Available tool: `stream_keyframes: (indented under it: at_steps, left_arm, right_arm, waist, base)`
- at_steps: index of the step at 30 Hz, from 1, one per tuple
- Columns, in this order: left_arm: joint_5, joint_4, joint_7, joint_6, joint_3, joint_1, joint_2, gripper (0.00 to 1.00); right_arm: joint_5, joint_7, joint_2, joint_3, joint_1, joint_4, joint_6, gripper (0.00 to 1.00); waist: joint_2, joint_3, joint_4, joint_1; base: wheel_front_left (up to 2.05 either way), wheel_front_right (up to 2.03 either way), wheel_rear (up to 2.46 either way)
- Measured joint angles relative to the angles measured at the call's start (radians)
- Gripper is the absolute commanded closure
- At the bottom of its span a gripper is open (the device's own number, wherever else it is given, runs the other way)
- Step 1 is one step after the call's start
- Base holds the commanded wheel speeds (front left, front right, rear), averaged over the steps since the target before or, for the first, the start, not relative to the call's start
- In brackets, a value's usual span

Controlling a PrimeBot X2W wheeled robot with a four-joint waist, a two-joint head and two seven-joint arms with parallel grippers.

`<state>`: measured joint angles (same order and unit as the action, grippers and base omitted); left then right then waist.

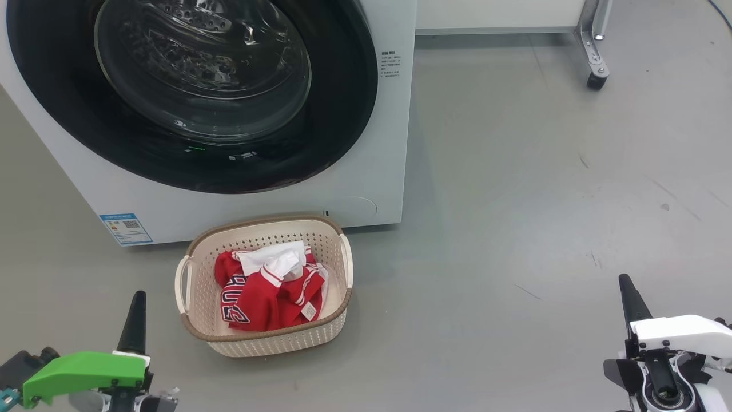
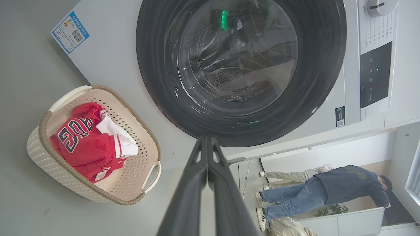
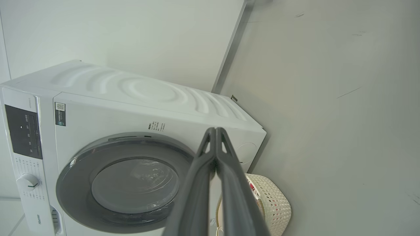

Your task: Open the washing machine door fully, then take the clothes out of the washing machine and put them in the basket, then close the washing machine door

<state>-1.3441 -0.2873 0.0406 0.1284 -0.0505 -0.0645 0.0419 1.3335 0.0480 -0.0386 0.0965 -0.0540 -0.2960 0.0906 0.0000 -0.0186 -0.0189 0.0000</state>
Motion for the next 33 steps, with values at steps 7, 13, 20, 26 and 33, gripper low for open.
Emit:
stream_keyframes:
  at_steps: [7, 13, 20, 26, 33]
  left_arm:
    - [-0.084, 0.004, 0.022, 0.0, -0.011, 0.0, 0.0, 1.0]
    - [-0.158, 0.006, 0.044, 0.0, -0.017, 0.0, -0.001, 1.0]
    - [-0.252, 0.01, 0.069, 0.0, -0.026, -0.001, -0.001, 1.0]
    - [-0.255, 0.01, 0.07, 0.0, -0.03, -0.001, -0.001, 1.0]
    - [-0.256, 0.011, 0.07, 0.0, -0.03, -0.001, -0.001, 1.0]
  right_arm:
    - [0.093, 0.02, 0.0, 0.017, 0.0, 0.003, 0.008, 1.0]
    - [0.168, 0.045, 0.0, 0.029, -0.001, 0.005, 0.018, 1.0]
    - [0.259, 0.066, 0.001, 0.044, -0.005, 0.008, 0.03, 1.0]
    - [0.264, 0.066, 0.001, 0.046, -0.006, 0.009, 0.031, 1.0]
    - [0.265, 0.066, 0.002, 0.046, -0.006, 0.01, 0.031, 1.0]
  waist:
    - [0.0, 0.006, 0.007, 0.0]
    - [0.0, 0.01, 0.013, 0.0]
    - [0.0, 0.016, 0.019, 0.0]
    - [0.0, 0.016, 0.019, 0.0]
    - [0.0, 0.016, 0.019, 0.0]
  base:
    - [0.0, 0.0, 0.0]
    - [0.0, 0.0, 0.0]
    - [0.0, 0.0, 0.0]
    - [0.0, 0.0, 0.0]
    - [0.0, 0.0, 0.0]
